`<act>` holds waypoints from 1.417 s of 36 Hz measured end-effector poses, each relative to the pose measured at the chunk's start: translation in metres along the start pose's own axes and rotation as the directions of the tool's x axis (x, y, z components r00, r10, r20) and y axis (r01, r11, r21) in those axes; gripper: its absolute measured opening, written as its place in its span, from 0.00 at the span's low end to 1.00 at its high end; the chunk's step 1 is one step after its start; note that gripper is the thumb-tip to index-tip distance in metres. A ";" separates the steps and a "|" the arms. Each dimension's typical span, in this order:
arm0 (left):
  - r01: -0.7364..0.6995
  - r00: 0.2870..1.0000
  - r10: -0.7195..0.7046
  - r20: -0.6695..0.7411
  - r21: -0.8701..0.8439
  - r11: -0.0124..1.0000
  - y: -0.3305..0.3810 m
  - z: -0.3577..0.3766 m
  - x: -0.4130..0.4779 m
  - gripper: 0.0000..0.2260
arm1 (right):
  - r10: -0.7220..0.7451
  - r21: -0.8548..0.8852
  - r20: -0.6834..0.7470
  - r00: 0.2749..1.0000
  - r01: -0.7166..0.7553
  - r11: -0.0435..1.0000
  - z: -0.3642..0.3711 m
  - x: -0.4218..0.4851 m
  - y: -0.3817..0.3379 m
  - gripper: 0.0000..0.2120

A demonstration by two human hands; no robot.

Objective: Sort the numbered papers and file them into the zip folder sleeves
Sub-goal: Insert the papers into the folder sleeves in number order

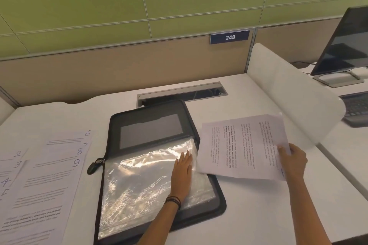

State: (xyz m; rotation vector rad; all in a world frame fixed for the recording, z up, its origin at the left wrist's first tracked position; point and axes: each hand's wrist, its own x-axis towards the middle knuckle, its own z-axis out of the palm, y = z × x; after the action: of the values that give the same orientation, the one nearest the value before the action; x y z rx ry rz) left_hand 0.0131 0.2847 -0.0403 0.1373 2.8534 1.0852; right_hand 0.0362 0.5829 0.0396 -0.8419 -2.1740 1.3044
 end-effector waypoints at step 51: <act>0.046 0.994 -0.048 0.093 0.024 0.999 0.034 -0.029 0.053 0.10 | -0.173 -0.170 0.761 0.625 0.449 0.877 0.199 0.009 -0.036 0.07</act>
State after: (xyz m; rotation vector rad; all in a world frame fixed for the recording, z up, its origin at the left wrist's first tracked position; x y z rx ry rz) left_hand -0.0410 0.2968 0.0012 0.1187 2.7713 1.0116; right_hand -0.1107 0.4553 -0.0151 0.0498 -3.0704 1.1975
